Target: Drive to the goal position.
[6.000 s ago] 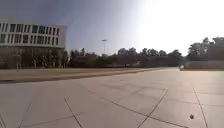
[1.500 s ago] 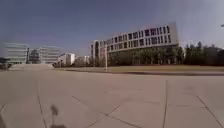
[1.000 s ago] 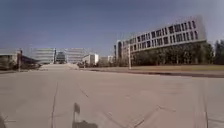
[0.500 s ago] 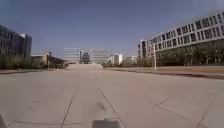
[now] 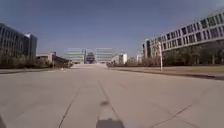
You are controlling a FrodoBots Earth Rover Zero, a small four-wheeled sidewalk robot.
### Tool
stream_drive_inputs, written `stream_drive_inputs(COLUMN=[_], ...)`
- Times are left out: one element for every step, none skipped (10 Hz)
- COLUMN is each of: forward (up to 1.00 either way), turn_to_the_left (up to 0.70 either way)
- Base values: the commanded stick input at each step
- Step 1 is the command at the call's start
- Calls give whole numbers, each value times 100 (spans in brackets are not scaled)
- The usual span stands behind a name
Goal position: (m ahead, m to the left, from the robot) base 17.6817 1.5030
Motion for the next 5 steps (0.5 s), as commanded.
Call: stream_drive_inputs(forward=[70,70,70,70,70], turn_to_the_left=[0,2,19,35,35])
